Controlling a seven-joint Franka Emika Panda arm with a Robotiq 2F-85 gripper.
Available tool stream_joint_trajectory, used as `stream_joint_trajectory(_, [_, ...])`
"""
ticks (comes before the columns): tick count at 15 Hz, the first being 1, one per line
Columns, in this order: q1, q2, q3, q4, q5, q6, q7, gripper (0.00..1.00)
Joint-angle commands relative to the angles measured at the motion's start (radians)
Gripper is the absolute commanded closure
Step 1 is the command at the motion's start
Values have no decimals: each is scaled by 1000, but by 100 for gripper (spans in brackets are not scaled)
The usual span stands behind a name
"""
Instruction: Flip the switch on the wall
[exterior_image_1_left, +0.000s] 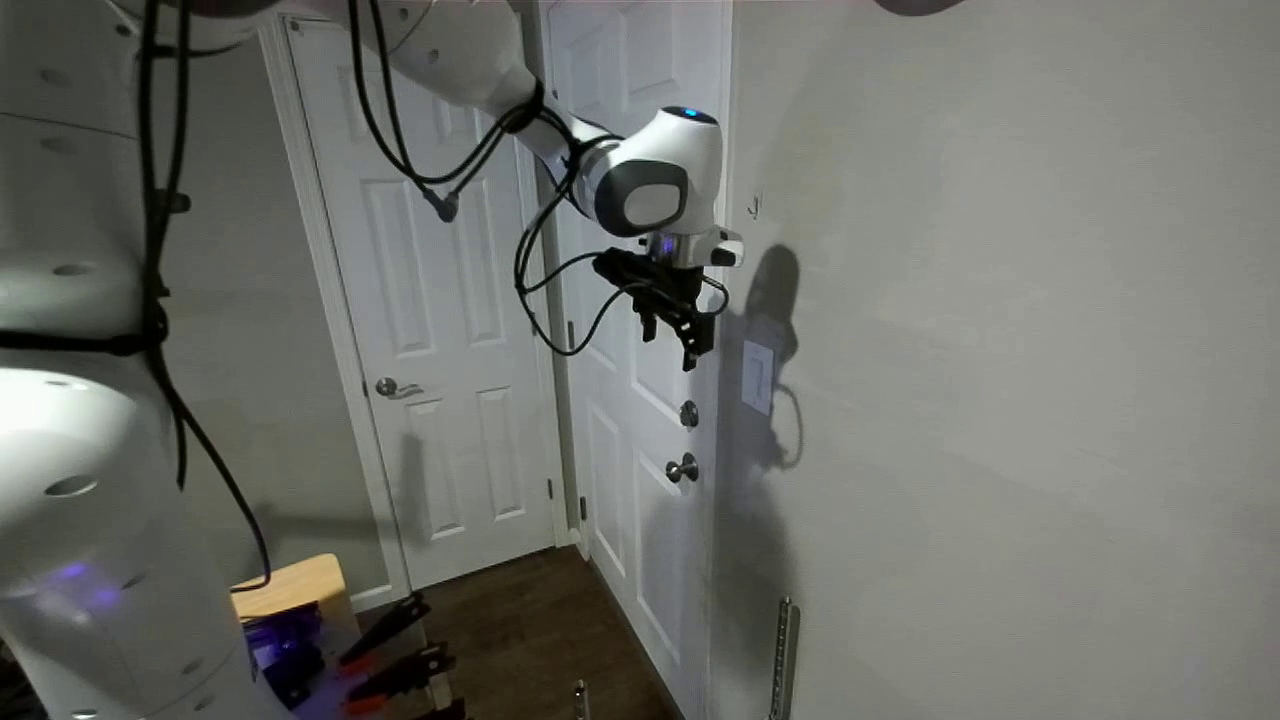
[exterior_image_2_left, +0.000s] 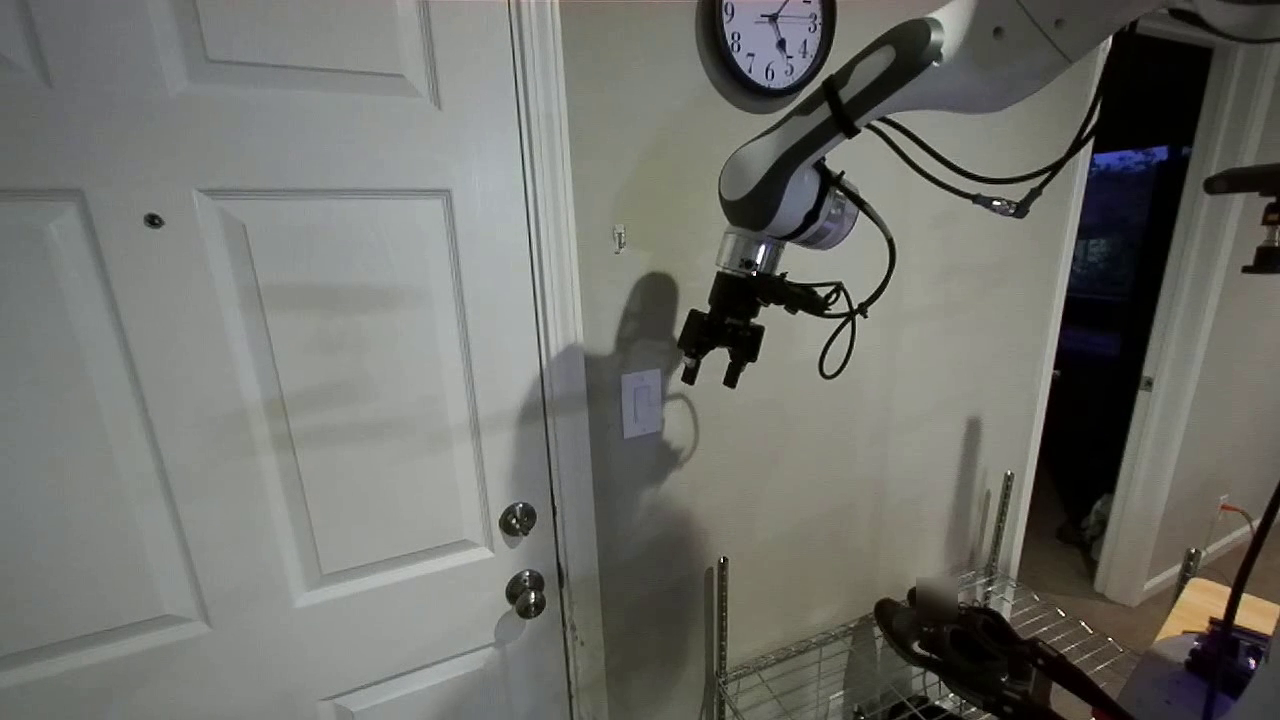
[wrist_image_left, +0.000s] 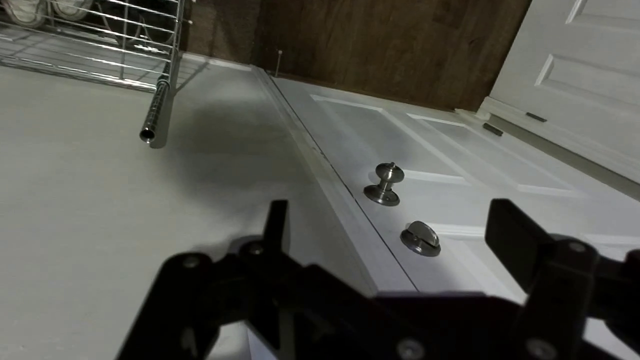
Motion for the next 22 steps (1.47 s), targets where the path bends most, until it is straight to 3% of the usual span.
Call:
stream_joint_trajectory(1, [11,87,26,59,19,82,-10,0])
stream_joint_trajectory(7, [16,181,61,75,12,231,15,0])
stream_joint_trajectory(8, [14,195,68,75,16,255,15,5])
stream_joint_trajectory(10, [14,219,81,76,11,296,16,29])
stream_joint_trajectory(11, [15,228,85,77,7,313,19,31])
stream_joint_trajectory(16, [33,277,91,71,-26,437,67,65])
stream_joint_trajectory(22, [65,307,49,78,-111,531,163,100])
